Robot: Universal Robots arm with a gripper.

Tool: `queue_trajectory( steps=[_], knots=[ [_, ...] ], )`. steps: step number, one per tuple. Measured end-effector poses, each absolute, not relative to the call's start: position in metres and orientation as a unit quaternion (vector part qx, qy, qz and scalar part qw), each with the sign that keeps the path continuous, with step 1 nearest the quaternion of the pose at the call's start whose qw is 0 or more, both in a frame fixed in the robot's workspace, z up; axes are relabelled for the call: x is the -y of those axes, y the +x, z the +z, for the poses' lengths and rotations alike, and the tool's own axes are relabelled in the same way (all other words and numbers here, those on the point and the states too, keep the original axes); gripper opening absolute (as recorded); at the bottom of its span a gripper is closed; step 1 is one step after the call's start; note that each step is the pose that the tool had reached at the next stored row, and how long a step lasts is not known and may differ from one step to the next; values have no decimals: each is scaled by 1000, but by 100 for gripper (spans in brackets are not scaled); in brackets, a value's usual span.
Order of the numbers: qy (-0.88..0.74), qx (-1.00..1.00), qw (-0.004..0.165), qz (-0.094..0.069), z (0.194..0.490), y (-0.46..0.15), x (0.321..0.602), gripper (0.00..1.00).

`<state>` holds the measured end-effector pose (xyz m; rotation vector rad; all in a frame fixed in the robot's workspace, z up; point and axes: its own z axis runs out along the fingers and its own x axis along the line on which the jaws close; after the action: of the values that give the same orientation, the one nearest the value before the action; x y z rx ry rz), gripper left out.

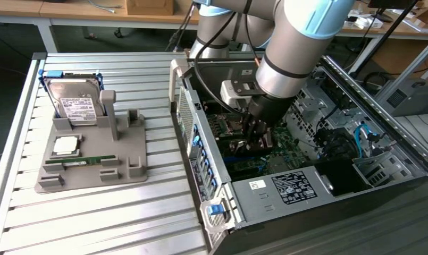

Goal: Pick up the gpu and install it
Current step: 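Insert the gpu into the slot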

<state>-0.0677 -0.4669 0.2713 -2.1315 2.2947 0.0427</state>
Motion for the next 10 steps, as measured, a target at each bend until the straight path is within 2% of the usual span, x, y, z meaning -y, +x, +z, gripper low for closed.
queue_trajectory(
  steps=[10],
  knots=[
    [-681, -733, 5, 14, 265, -68, 467, 27]
  ],
)
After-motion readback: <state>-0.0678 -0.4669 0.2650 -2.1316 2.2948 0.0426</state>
